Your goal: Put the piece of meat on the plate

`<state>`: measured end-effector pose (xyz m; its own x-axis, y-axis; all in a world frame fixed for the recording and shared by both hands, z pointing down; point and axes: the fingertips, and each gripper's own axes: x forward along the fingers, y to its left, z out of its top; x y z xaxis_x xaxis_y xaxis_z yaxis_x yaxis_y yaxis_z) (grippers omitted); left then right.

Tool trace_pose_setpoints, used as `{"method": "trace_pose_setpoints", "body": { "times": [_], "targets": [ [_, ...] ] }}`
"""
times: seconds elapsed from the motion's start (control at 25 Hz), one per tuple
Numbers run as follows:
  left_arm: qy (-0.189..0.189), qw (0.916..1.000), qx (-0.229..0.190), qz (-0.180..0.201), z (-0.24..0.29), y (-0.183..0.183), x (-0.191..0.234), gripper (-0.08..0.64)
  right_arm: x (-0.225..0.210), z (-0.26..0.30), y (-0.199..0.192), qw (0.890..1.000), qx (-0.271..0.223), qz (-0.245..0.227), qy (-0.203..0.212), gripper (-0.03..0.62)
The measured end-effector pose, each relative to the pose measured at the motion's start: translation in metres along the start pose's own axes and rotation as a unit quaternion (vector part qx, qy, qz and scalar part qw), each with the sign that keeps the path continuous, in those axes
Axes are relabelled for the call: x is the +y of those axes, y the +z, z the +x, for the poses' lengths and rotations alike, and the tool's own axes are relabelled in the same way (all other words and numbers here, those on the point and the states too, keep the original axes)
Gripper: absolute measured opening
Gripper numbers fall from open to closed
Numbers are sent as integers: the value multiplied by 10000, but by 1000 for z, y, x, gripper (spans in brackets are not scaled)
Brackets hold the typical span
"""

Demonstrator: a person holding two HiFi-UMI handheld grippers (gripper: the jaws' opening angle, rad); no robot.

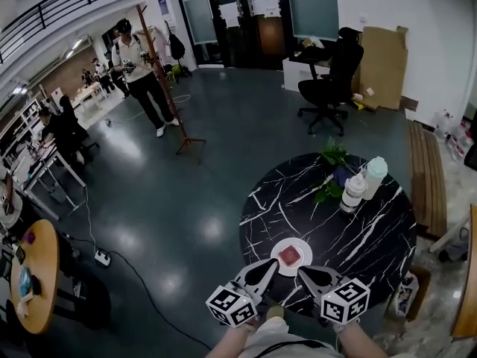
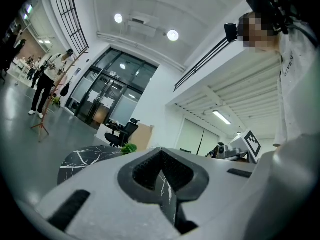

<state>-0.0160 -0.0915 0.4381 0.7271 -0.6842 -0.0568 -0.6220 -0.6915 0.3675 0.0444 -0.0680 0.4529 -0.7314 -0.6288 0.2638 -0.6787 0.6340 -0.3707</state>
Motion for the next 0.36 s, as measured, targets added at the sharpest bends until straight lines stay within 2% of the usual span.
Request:
{"method": "trace_pose_setpoints", "body": {
  "times": [0.36],
  "targets": [
    [168, 9998, -14, -74, -7, 0, 13, 9, -2, 8, -7, 9999, 148, 23, 27, 11]
  ]
}}
